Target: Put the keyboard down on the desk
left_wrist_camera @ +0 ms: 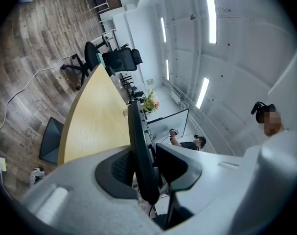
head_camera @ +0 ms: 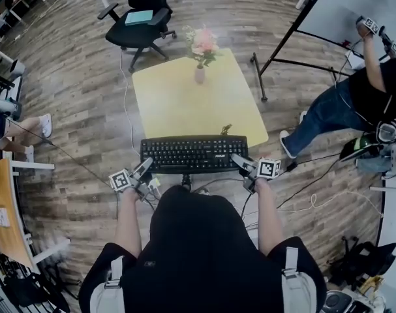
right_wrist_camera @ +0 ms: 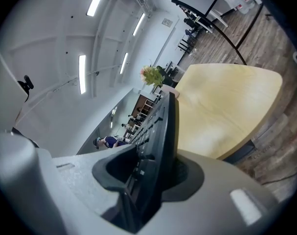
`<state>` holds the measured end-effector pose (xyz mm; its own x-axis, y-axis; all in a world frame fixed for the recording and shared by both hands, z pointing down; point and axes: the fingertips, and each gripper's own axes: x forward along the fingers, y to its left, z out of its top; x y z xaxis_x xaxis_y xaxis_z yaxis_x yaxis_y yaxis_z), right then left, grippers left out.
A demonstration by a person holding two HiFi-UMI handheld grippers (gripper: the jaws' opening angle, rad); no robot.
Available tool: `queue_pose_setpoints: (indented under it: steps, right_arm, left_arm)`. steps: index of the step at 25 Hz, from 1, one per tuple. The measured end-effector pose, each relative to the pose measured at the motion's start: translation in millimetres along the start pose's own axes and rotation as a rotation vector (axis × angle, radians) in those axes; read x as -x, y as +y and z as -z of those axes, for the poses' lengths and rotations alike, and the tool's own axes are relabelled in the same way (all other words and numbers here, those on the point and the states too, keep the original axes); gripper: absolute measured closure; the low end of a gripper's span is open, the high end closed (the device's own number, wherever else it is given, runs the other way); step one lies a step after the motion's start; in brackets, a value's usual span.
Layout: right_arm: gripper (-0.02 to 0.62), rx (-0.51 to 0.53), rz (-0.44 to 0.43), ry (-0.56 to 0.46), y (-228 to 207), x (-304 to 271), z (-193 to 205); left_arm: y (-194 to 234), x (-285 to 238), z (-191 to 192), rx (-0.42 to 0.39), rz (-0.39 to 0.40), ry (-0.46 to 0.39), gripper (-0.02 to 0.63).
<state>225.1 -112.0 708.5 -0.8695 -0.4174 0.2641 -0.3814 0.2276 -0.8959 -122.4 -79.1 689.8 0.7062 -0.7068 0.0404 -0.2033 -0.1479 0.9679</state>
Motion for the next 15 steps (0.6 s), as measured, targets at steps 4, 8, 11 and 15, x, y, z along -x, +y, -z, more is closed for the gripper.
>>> queue_pose_setpoints:
  steps: [4,8,11,15]
  right_arm:
    - [0.437,-0.042,-0.026,-0.017,-3.1,-11.9,-2.8]
    - [0.434,-0.034,-0.021,-0.020,-13.4,-28.2,-13.9]
    - [0.431,-0.060,0.020,-0.020,-26.2,-37.5,-21.8]
    - [0.425,-0.100,0.065,-0.017,-40.4,-50.2,-33.6]
  left_arm:
    - [11.8,-9.6,-8.8,0.011,-0.015,0.025,0.488]
    - [29.5,-19.2,-23.0,0.020,-0.035,0.031,0.486]
    - [41.1,-28.5,-35.0,0.037,-0.057,0.035,0.486]
    - [49.0,-42.2,-53.7,0.027,-0.064,0.039,0.485]
